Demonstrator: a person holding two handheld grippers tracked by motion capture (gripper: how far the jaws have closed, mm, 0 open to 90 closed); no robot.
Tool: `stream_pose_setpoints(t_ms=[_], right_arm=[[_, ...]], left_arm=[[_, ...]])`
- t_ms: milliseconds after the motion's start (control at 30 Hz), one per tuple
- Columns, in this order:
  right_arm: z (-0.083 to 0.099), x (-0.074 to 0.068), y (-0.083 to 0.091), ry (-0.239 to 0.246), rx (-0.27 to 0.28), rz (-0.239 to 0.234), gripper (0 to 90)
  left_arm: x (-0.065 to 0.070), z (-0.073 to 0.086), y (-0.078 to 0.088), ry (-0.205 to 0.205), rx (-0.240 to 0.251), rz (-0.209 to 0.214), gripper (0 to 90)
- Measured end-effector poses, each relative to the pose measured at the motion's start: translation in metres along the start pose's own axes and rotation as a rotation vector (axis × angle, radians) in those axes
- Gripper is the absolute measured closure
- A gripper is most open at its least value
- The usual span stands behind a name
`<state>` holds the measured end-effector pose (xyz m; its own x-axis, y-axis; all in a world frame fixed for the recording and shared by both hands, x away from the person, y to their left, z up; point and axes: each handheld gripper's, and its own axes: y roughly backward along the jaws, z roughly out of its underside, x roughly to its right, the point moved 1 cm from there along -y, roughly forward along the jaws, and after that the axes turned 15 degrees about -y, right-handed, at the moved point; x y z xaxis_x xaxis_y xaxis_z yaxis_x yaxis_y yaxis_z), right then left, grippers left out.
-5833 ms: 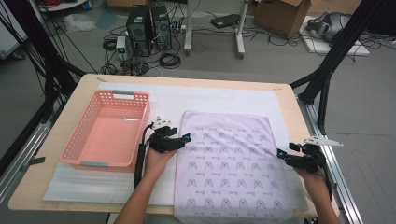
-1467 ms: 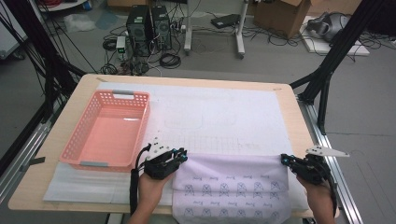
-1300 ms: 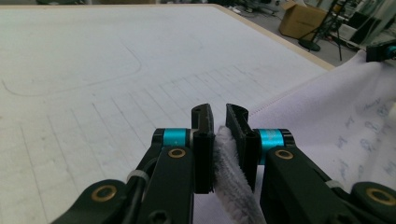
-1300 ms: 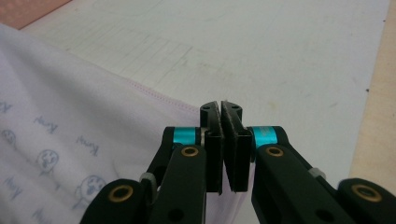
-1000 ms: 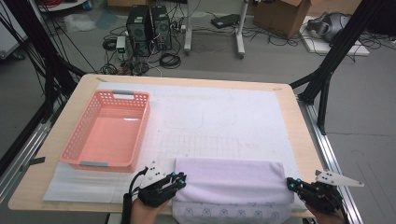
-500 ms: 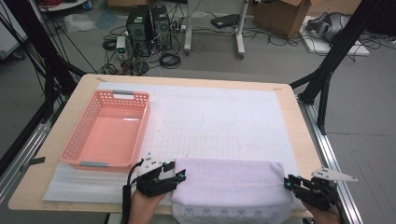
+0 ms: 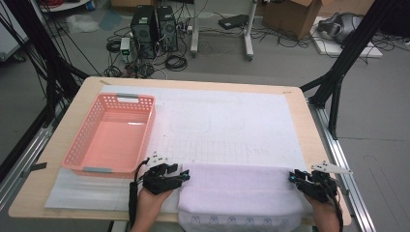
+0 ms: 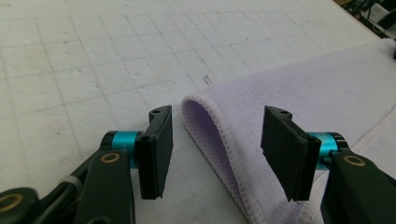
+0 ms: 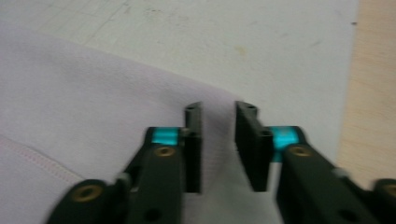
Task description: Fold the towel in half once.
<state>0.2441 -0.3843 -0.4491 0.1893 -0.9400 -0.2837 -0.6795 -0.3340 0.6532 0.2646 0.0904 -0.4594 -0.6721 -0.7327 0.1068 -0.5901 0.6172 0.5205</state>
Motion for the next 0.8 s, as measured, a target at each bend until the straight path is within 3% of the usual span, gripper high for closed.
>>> stream_pose_setpoints(t_ms=[100,167,233,367,433,500,533,600,633,733,800], right_arm=[[0.002,0.003,0.008,-0.025,0.021,-0.051,59.3],[0.004,0.003,0.008,-0.040,-0.015,-0.085,52.3],[0.007,-0.001,0.002,-0.016,-0.062,-0.090,47.0],[0.009,-0.015,-0.003,0.066,-0.063,-0.054,41.1],[0.009,-0.020,-0.004,0.103,-0.062,-0.027,45.2],[0.008,-0.021,-0.004,0.101,-0.070,-0.033,50.9],[0.007,-0.021,-0.004,0.087,-0.075,-0.034,54.4],[0.006,-0.021,-0.003,0.074,-0.088,-0.051,69.9],[0.006,-0.022,-0.003,0.065,-0.099,-0.073,76.6],[0.006,-0.023,-0.003,0.064,-0.114,-0.088,81.5],[0.006,-0.019,-0.003,0.033,-0.117,-0.120,82.5]], left_arm=[[0.000,-0.001,-0.003,-0.001,-0.023,0.007,42.6],[0.002,-0.001,-0.004,0.011,-0.021,0.022,39.8],[0.003,-0.001,-0.005,0.005,-0.022,0.035,38.5],[0.010,-0.003,-0.008,-0.054,-0.039,0.029,43.4],[0.015,-0.004,-0.009,-0.092,-0.060,-0.031,51.1],[0.017,-0.004,-0.009,-0.092,-0.071,-0.081,64.7],[0.017,-0.004,-0.010,-0.095,-0.072,-0.087,68.5],[0.018,-0.004,-0.010,-0.096,-0.071,-0.046,82.5],[0.019,-0.004,-0.010,-0.099,-0.075,-0.051,84.4],[0.019,-0.003,-0.010,-0.063,-0.068,-0.050,86.0],[0.017,-0.003,-0.010,-0.044,-0.060,-0.042,86.5]])
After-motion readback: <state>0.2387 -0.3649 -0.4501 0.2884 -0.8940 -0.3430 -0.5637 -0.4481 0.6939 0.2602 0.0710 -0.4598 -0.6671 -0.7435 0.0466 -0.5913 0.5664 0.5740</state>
